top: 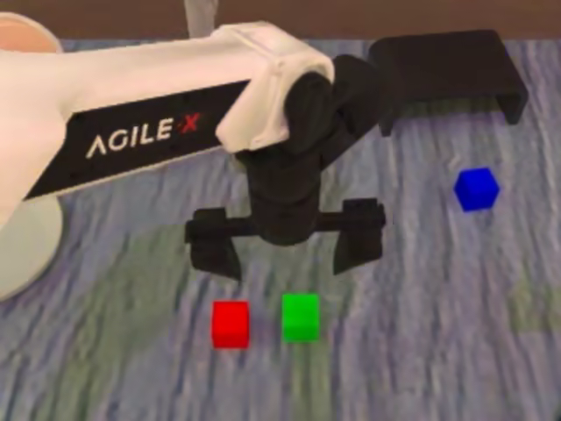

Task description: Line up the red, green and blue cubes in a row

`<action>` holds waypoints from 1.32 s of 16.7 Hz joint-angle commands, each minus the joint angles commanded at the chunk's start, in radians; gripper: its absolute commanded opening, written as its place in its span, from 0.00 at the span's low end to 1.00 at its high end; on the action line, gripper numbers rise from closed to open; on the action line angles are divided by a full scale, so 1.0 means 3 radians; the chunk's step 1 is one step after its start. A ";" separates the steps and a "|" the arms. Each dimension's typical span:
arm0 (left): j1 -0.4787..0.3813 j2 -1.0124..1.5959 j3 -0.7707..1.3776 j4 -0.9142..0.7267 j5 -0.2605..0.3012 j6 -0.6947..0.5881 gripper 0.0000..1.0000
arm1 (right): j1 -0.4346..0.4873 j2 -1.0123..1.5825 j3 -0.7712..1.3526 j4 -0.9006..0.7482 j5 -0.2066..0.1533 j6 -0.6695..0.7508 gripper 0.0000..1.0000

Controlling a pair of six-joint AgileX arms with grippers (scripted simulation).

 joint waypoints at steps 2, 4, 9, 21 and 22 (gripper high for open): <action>0.0143 -0.0290 -0.0248 0.0156 -0.0012 0.0033 1.00 | 0.0033 0.0311 0.0309 -0.0200 -0.0003 0.0004 1.00; 0.0341 -0.0711 -0.0589 0.0371 -0.0024 0.0090 1.00 | 0.0071 0.0760 0.0747 -0.0469 0.0000 0.0009 1.00; 0.0990 -0.2227 -0.1769 0.1118 -0.0046 0.0414 1.00 | 0.0190 0.2455 0.2215 -0.1362 0.0017 0.0012 1.00; 0.2390 -0.5768 -0.4625 0.3086 -0.0016 0.2063 1.00 | 0.0513 0.6598 0.5661 -0.3573 0.0035 0.0006 1.00; 0.2463 -0.5976 -0.4779 0.3216 -0.0006 0.2202 1.00 | 0.0531 0.6834 0.5879 -0.3696 0.0034 0.0008 1.00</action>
